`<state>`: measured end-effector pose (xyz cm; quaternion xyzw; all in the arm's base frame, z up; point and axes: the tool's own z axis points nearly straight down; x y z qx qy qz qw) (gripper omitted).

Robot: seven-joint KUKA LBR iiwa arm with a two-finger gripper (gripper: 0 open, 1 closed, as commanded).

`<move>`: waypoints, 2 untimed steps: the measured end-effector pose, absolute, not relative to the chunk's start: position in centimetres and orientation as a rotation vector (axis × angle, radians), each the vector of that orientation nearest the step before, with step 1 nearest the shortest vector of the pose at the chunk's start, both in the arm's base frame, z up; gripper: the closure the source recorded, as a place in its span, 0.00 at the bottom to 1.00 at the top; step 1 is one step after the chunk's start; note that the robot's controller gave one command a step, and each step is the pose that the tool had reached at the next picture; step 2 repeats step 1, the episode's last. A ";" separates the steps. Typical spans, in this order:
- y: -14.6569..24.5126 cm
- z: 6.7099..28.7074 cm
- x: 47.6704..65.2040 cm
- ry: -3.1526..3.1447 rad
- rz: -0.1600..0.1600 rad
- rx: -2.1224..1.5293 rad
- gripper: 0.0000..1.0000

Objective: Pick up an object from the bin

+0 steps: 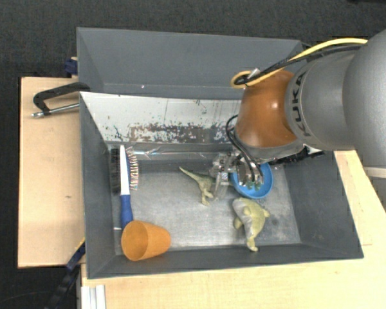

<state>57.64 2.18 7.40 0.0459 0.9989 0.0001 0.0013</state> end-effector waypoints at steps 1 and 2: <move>2.3 18.6 57.9 3.125 0.004 0.141 1.00; 2.3 18.6 57.9 3.125 0.004 0.141 1.00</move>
Offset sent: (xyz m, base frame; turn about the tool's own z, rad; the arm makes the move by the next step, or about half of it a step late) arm -0.0001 0.0002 0.1056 0.0000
